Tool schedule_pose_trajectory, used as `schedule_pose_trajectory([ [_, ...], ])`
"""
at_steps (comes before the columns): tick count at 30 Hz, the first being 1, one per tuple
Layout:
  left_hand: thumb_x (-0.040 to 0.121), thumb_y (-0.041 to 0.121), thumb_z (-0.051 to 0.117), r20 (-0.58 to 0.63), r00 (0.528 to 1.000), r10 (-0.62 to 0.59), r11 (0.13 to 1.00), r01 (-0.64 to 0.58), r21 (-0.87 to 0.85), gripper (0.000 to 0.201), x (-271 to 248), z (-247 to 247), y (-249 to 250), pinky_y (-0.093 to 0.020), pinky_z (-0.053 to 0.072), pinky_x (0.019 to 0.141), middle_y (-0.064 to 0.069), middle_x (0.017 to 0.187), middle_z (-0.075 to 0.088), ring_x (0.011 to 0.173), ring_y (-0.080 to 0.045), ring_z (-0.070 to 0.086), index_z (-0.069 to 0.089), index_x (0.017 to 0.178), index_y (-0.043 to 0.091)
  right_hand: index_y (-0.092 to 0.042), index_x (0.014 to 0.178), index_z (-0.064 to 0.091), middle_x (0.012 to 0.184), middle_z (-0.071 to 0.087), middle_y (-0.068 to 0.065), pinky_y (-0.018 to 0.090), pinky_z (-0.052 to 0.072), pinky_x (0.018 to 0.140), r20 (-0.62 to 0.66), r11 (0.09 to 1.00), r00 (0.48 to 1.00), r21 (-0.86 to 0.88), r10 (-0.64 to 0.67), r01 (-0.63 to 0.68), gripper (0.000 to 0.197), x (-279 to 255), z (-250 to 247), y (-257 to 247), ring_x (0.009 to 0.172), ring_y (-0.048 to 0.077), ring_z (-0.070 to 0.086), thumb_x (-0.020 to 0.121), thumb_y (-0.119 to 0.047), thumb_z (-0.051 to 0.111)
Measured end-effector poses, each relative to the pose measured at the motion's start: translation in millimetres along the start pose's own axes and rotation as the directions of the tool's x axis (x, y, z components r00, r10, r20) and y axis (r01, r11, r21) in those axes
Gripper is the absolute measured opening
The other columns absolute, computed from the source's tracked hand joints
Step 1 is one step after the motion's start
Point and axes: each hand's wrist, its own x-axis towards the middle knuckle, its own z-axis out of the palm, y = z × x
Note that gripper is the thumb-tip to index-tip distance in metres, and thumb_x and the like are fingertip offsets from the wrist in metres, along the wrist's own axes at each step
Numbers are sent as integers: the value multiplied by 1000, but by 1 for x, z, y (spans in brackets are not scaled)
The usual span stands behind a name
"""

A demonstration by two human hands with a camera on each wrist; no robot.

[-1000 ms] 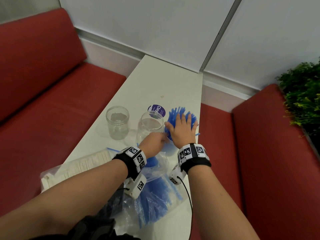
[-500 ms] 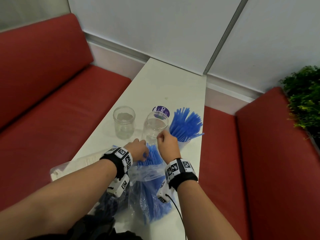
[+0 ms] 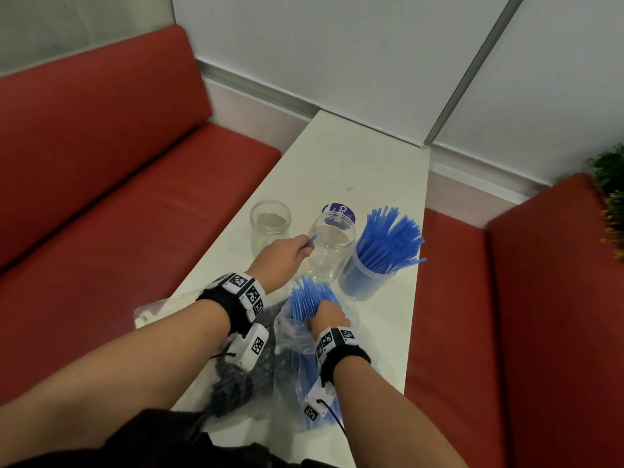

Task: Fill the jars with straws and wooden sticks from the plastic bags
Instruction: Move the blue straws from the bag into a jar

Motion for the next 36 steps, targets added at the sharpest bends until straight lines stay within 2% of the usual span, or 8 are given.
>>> schedule_pose_trajectory([
  [8,103,24,42,-155,987,-38,940,-17,-340,19,2,-11,13,-28,49,82,7,88,66,87,-8,63,60,107,16,-7,123,59,125,64,16,44,44,102,-123,948,991,318,58,-16,27,-7,-14,2,117,36,59,104,-24,50],
  [13,105,29,39,-277,959,-63,871,-82,-484,20,11,-14,35,-18,46,76,-2,77,64,77,-12,63,57,103,22,-4,118,55,103,64,17,39,48,84,-295,758,955,614,-36,219,19,-22,-33,3,101,36,63,105,-15,46],
  [18,104,26,42,-139,990,-24,822,-59,-567,22,10,-5,56,-42,56,81,-6,80,66,79,-23,66,61,102,16,-10,103,51,84,57,5,50,50,85,-429,533,895,731,-125,425,8,-47,-75,-2,77,19,54,106,-9,44],
  [22,104,26,43,-93,995,39,804,-86,-588,21,5,-2,75,-35,54,74,-2,81,66,70,-12,63,61,104,14,-4,140,43,110,66,5,28,50,93,-493,435,866,764,-84,477,39,-66,-123,-6,99,16,63,107,-25,47],
  [26,104,33,43,-14,999,46,671,-41,-741,27,5,-8,97,-28,45,66,1,81,61,71,-10,55,61,100,13,-10,112,57,101,67,6,42,52,94,-575,303,816,770,-55,562,16,-86,-167,-13,98,21,65,106,-23,49],
  [30,104,40,39,103,993,59,398,71,-915,39,4,-20,115,-30,55,66,-12,96,69,78,-23,65,62,121,14,-23,100,55,92,63,0,36,54,69,-578,280,814,774,-53,568,11,-100,-187,-19,83,16,62,106,-28,47],
  [33,92,72,32,191,981,45,438,153,-886,59,4,-26,124,-33,44,58,-16,79,58,64,-25,50,70,105,28,-19,115,53,100,59,6,32,51,47,-547,351,833,767,-81,537,18,-104,-195,-24,81,23,60,107,-32,45],
  [36,82,84,35,242,966,94,515,161,-842,70,2,-27,127,-27,34,46,-5,56,43,46,-19,36,69,84,24,-14,117,54,122,57,15,42,57,81,-583,444,809,706,-78,552,24,-99,-198,-24,107,29,60,105,-34,49],
])
